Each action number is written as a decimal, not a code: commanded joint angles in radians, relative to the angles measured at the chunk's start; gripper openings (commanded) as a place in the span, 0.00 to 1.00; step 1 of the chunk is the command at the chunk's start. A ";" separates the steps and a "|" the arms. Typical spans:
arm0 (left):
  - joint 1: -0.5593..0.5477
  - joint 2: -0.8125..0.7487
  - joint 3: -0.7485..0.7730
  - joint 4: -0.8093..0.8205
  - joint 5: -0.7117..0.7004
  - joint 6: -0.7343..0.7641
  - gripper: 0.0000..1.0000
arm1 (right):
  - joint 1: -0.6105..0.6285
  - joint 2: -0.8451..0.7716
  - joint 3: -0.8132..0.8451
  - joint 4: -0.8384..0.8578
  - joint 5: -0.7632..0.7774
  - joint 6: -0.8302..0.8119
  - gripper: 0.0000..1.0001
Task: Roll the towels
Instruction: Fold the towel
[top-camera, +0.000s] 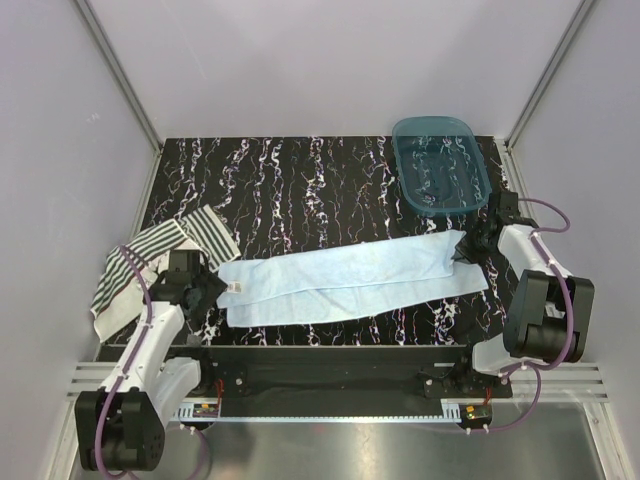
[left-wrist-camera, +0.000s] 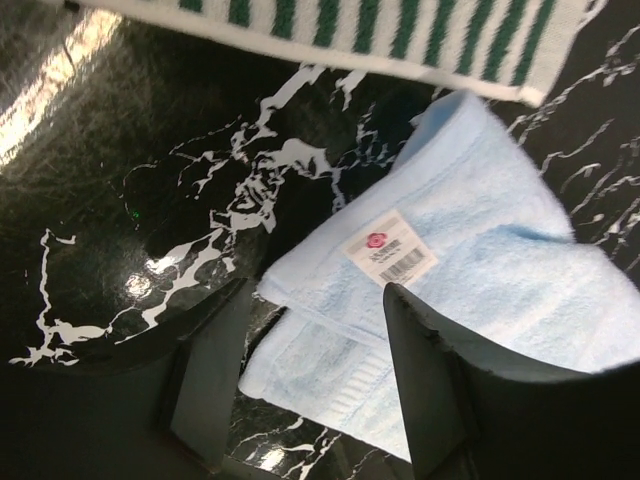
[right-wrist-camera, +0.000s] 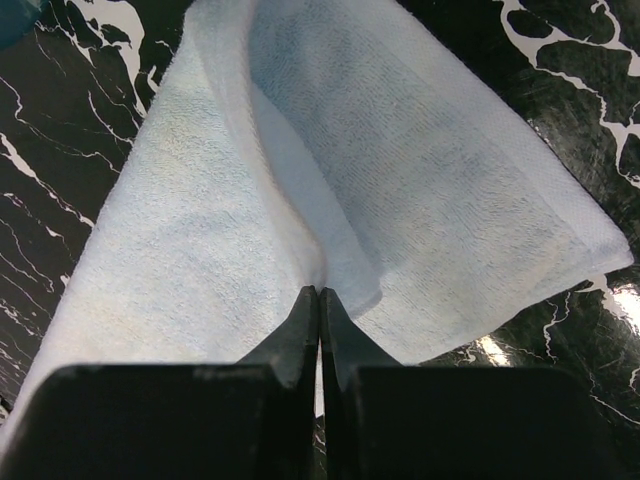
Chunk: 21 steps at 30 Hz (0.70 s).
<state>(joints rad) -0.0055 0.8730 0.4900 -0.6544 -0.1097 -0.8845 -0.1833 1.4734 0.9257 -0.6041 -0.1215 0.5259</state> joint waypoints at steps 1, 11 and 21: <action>0.006 -0.017 -0.059 0.033 0.007 -0.050 0.59 | 0.005 0.010 0.053 -0.002 -0.029 -0.015 0.00; 0.004 -0.006 -0.108 0.067 -0.012 -0.054 0.56 | 0.005 0.021 0.058 0.006 -0.033 -0.017 0.00; 0.006 0.023 -0.139 0.160 0.004 -0.019 0.19 | 0.005 0.025 0.058 0.003 -0.020 -0.020 0.00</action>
<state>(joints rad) -0.0051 0.8845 0.3637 -0.5400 -0.1051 -0.9180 -0.1833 1.4975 0.9558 -0.6083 -0.1257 0.5198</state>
